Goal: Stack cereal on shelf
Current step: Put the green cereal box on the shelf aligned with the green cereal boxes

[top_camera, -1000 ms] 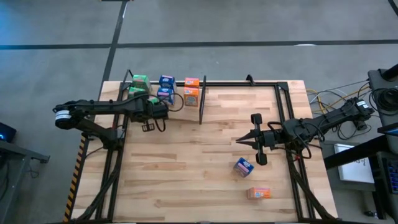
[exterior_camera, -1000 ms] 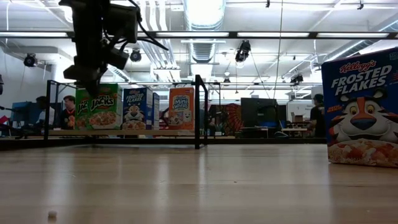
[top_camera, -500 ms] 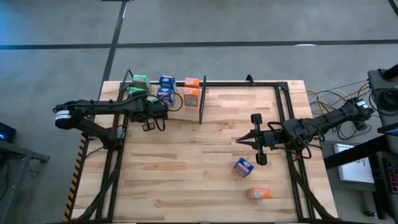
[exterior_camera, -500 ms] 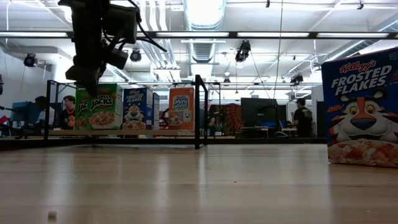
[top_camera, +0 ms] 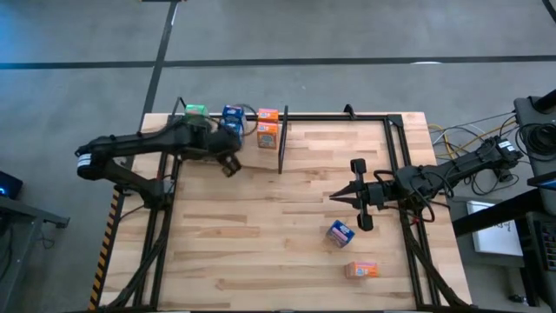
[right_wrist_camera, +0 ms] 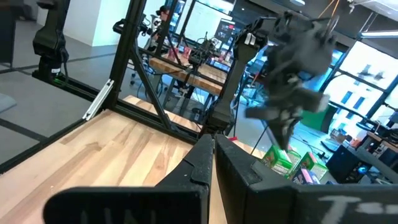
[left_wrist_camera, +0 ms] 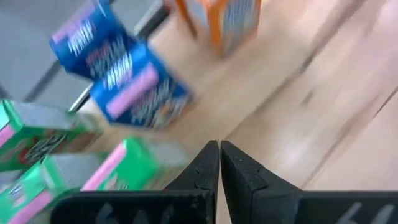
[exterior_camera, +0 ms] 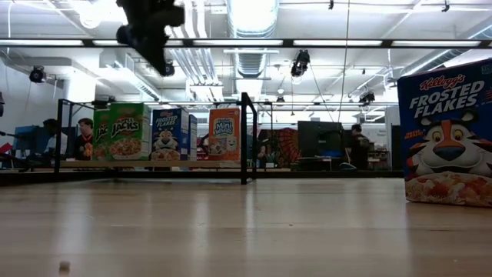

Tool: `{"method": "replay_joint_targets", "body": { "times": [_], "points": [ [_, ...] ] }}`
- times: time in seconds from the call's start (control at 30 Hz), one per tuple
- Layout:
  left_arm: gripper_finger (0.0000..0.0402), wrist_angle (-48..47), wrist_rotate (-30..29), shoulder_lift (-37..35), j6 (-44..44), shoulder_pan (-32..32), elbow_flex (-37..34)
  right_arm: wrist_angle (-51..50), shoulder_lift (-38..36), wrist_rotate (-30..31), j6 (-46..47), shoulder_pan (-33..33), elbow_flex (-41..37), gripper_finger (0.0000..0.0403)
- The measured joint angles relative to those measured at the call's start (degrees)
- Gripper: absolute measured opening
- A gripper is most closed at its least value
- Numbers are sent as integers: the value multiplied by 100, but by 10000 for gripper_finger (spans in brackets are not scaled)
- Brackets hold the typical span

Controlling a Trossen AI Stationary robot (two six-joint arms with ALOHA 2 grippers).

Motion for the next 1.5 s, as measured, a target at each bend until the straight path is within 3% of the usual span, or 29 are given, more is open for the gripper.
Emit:
{"method": "replay_joint_targets", "body": {
  "times": [0.23, 0.53, 1.0, 1.5],
  "points": [
    [0, 396, 0, 278, -899, -11, 472, -205, -30, -2, -66, 2, -2, 9],
    [0, -32, -38, 1015, -1665, 1, 222, -500, -233, -4, -16, 2, -2, 9],
    [0, -847, -1091, 1590, -1673, 138, 215, -555, -238, -7, -16, 4, -2, 9],
    [0, -967, -1104, 1585, -1654, 363, -192, -583, -238, -8, -19, 4, -3, 9]
  ]
}}
